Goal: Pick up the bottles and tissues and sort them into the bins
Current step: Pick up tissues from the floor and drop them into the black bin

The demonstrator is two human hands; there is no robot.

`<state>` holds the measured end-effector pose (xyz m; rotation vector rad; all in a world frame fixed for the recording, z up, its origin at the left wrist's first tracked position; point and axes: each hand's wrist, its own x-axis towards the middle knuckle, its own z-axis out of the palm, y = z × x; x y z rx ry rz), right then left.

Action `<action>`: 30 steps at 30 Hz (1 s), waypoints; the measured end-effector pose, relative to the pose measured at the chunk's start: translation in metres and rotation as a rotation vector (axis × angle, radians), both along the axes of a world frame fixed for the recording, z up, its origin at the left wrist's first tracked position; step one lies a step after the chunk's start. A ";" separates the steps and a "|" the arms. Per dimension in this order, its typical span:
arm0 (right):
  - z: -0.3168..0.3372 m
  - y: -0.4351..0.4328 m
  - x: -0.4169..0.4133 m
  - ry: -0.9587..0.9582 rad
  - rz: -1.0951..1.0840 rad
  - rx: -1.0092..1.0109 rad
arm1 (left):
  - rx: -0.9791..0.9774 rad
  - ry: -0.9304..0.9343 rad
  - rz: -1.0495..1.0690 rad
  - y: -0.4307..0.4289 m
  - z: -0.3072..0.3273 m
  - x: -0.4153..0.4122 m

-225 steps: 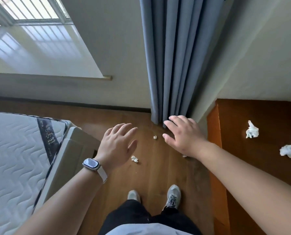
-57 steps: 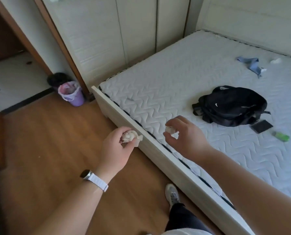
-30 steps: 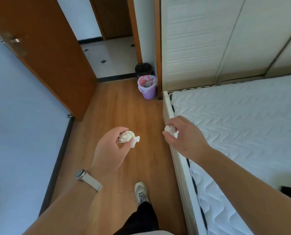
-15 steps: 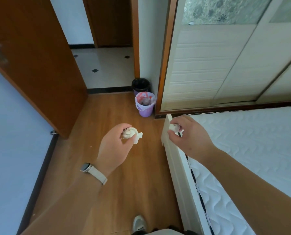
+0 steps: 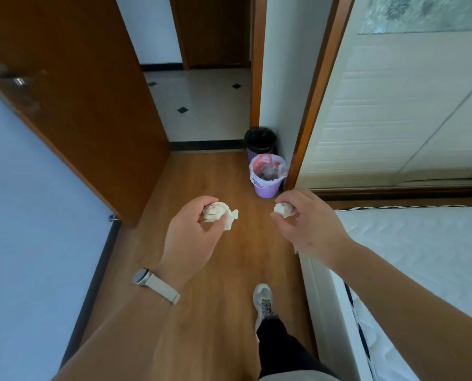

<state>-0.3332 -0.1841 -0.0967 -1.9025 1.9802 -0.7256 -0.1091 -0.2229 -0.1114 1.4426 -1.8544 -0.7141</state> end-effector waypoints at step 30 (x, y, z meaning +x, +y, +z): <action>-0.020 -0.521 0.099 -0.045 0.048 0.067 | 0.128 -0.011 0.031 -0.486 -0.031 0.106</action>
